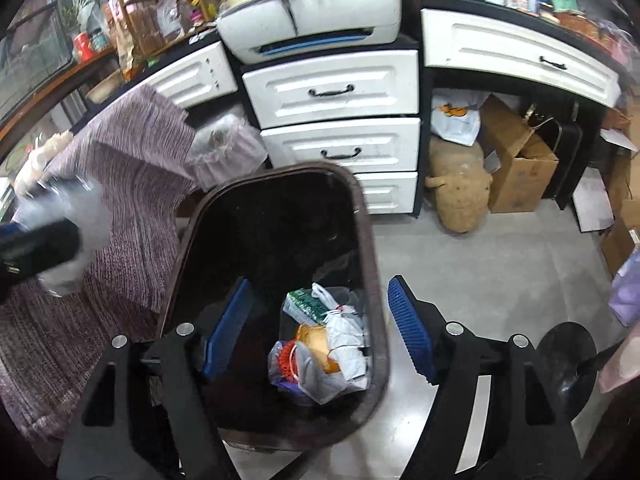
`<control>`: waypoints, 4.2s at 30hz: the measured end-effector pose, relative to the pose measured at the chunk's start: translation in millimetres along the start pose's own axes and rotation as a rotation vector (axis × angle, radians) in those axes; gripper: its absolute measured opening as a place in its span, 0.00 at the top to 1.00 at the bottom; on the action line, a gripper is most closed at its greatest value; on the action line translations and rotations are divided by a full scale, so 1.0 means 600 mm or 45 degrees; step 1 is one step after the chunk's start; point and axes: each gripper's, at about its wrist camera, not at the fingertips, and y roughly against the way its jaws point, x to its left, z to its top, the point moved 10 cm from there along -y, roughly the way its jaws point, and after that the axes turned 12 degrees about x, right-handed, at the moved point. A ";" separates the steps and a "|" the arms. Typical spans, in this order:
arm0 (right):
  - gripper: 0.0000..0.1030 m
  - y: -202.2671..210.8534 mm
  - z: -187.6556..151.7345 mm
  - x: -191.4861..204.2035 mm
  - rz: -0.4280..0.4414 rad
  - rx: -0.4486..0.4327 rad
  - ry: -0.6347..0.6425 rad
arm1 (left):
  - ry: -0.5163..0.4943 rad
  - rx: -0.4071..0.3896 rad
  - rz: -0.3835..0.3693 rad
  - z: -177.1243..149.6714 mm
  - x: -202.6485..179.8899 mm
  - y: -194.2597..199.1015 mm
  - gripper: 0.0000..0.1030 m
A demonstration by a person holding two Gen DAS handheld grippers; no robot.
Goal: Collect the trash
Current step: 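Open both grippers to drop the clear bag and tissue into the bin, then move both tools back over the table toward the bottle and paper bag, then grasp the white orange-labelled bottle with the right gripper while the left grasps the red-printed paper bag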
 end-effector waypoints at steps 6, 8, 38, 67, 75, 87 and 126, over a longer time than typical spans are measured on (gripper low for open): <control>0.30 0.035 0.007 -0.035 -0.016 -0.059 -0.068 | -0.010 0.056 -0.004 0.005 -0.009 -0.028 0.54; 0.30 0.043 0.007 -0.041 -0.021 -0.074 -0.084 | -0.014 0.085 -0.017 0.006 -0.014 -0.040 0.54; 0.30 0.080 0.005 -0.095 -0.031 -0.129 -0.233 | -0.132 0.276 0.029 0.006 -0.043 -0.159 0.26; 0.12 0.124 0.034 -0.086 0.017 -0.174 -0.267 | -0.071 -0.075 -0.020 0.032 -0.016 0.040 0.05; 0.12 0.148 0.082 0.029 0.091 -0.199 -0.094 | 0.011 -0.159 0.026 0.016 0.076 0.135 0.05; 0.12 0.165 0.146 0.342 0.386 -0.155 0.369 | 0.206 -0.171 0.237 -0.040 0.306 0.202 0.05; 0.23 -0.106 0.198 1.195 0.444 0.172 2.045 | 1.070 -0.393 0.376 -0.091 0.988 0.327 0.05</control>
